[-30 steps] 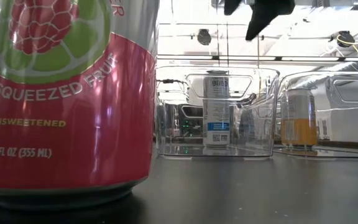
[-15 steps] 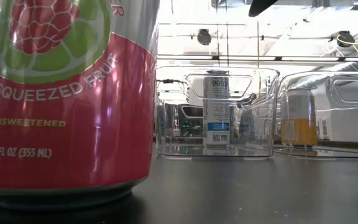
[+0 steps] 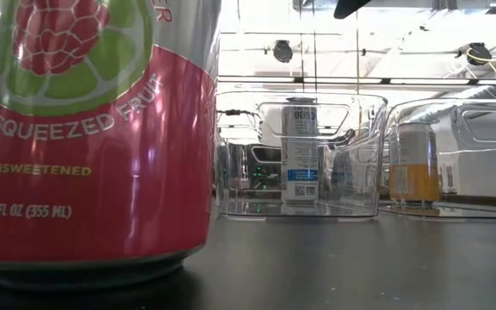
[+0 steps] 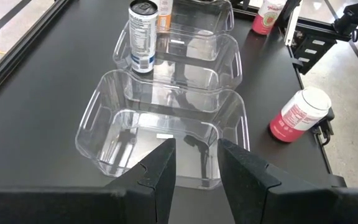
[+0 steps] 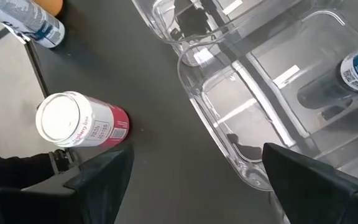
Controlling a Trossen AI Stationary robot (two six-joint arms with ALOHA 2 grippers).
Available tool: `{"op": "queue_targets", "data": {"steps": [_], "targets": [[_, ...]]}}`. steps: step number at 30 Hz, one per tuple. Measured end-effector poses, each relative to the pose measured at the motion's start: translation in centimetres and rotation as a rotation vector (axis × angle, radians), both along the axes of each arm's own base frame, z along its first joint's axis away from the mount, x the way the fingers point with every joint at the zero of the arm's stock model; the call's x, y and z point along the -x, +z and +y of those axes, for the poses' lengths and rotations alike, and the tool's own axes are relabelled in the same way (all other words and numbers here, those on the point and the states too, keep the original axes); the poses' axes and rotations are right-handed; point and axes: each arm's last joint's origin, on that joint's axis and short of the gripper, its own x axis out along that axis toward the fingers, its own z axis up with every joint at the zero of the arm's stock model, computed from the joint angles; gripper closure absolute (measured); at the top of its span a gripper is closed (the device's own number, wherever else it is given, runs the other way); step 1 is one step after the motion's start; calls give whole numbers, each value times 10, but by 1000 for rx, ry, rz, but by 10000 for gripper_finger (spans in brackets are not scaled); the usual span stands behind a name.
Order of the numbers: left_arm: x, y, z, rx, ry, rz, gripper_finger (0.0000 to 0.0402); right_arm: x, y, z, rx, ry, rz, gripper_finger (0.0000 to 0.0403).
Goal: Sort soda cans
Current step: Put the left pink-white soda can into the left transparent bin
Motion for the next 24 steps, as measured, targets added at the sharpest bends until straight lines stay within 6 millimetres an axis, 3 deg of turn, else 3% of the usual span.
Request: {"op": "queue_targets", "data": {"steps": [6,16,24], "targets": [[0,0,0,1,0,-2,273,3,-2,-2,-1,-32,36,55],[-2,4,0,136,93,-39,273,18,-8,-8,-81,-360,171,55],[-3,4,0,135,99,-50,273,29,-10,-2,-101,-492,218,55]]}}
